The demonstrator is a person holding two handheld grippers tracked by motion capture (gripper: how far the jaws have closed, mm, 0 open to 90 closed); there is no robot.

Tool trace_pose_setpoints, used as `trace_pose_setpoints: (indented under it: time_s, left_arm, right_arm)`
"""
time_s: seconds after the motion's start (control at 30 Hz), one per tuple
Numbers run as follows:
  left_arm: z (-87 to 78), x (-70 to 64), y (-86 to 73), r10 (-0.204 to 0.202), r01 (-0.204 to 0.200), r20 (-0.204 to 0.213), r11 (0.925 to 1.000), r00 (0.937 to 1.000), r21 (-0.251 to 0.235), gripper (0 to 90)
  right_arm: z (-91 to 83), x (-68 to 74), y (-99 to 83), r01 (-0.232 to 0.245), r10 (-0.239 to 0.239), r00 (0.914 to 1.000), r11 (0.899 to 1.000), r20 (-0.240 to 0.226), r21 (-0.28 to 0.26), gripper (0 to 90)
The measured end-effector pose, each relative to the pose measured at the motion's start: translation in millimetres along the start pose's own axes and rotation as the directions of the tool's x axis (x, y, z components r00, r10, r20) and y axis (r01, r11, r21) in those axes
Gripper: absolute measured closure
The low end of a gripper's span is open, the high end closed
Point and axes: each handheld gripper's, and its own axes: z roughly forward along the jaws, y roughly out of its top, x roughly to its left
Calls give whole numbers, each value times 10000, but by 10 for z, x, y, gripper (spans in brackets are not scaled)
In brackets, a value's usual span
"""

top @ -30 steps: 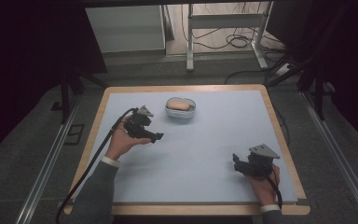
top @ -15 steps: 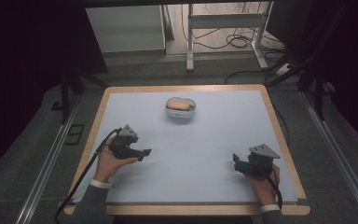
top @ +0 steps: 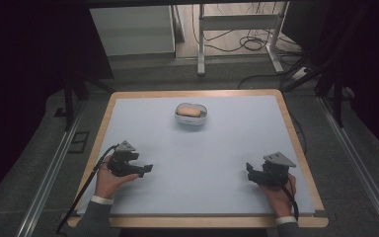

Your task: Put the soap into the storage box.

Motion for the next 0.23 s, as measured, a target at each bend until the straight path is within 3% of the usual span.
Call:
trace_pose_setpoints:
  time_s: [0.23]
  left_arm:
    - [1, -3, -3, -11, 11, 22, 9999, 10000, 110, 198]
  right_arm:
    - [-9, -17, -3, -125, 125, 9999, 9999, -69, -94, 100]
